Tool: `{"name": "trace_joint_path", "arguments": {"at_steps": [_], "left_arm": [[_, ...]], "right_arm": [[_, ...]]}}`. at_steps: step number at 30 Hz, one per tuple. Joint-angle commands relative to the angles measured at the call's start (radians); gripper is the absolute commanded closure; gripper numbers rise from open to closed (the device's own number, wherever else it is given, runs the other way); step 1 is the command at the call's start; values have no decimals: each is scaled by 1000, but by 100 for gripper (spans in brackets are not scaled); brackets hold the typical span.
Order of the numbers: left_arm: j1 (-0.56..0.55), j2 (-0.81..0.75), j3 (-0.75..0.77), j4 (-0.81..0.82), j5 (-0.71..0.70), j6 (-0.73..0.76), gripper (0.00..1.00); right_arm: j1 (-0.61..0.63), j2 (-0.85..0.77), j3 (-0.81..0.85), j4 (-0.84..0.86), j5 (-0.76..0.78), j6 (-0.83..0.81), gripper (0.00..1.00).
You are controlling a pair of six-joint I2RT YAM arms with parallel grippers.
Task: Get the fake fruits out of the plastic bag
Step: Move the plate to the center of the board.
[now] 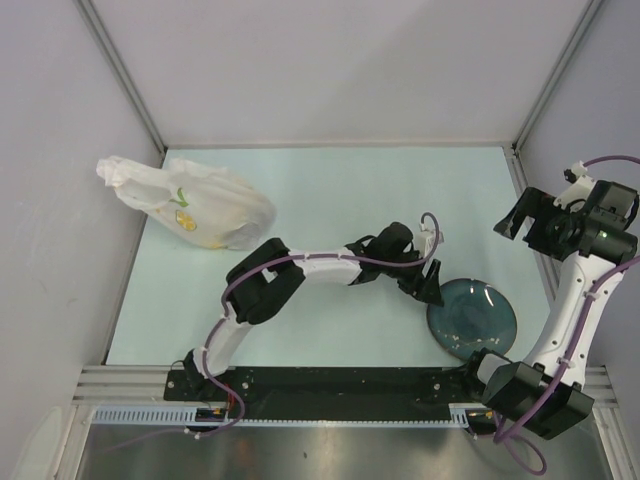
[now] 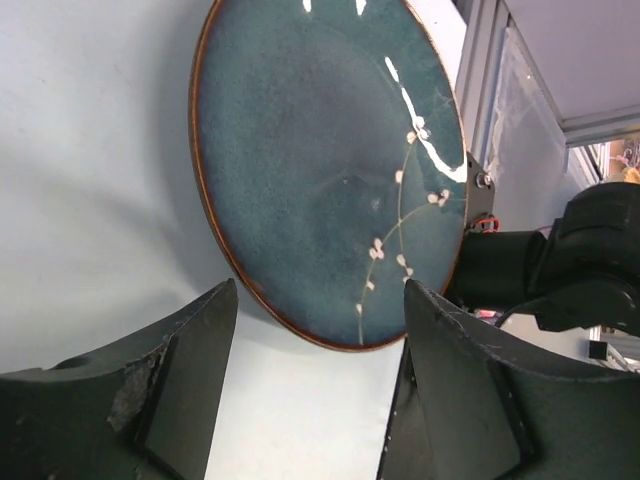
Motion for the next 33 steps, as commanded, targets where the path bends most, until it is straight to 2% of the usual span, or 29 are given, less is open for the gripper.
{"name": "trace_joint_path", "arguments": {"at_steps": [1, 8, 14, 20, 21, 22, 28, 33], "left_arm": [[-25, 50, 93, 23, -5, 21, 28], [-28, 106, 123, 0, -30, 17, 37], [-30, 147, 148, 21, 10, 1, 45], [-31, 155, 159, -10, 10, 59, 80], [-30, 152, 160, -37, 8, 88, 94], [-28, 146, 160, -48, 5, 102, 100], [18, 49, 108, -147, -10, 223, 100], [111, -72, -31, -221, -4, 283, 100]], "right_arm": [[-5, 12, 26, 12, -46, 11, 0], [-5, 13, 15, 7, -42, 9, 0], [-5, 17, 1, -4, -40, 2, 0], [-3, 26, -22, 9, -56, 5, 0], [-3, 28, -27, 16, -59, 6, 0], [-1, 28, -33, 19, -59, 9, 0], [26, 42, -34, 50, -68, 14, 0], [86, 65, -33, 96, -59, 12, 0]]}}
